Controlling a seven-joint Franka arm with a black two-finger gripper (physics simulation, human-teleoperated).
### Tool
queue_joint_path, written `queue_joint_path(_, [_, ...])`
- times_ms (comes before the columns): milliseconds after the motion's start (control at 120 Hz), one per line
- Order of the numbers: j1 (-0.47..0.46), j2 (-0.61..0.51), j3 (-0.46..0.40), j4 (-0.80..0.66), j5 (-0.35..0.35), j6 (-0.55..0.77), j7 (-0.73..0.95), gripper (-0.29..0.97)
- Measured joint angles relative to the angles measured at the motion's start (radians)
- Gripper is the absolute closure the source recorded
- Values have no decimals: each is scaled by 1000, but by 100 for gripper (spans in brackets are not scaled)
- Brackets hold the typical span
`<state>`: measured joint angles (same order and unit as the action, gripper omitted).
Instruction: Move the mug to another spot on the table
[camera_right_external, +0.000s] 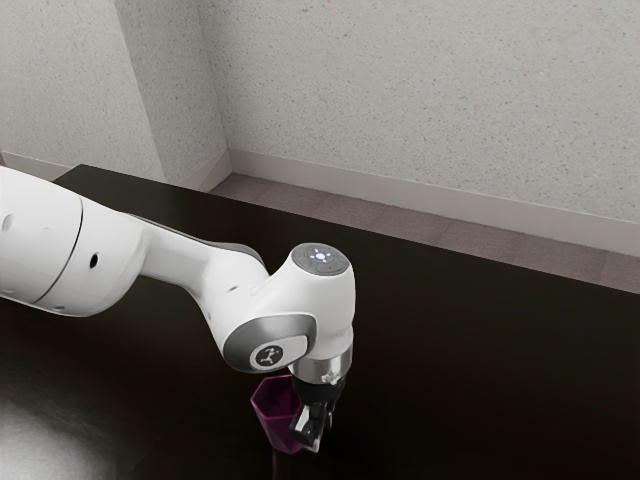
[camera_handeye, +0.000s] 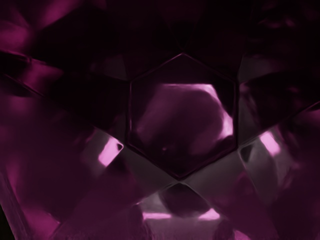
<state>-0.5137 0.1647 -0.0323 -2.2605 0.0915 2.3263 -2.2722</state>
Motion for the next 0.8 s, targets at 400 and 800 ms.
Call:
queue_joint_path(400, [5, -1, 17, 22, 83, -53, 27, 62])
queue_joint_path(800, [8, -1, 17, 84, 270, -221, 45, 70])
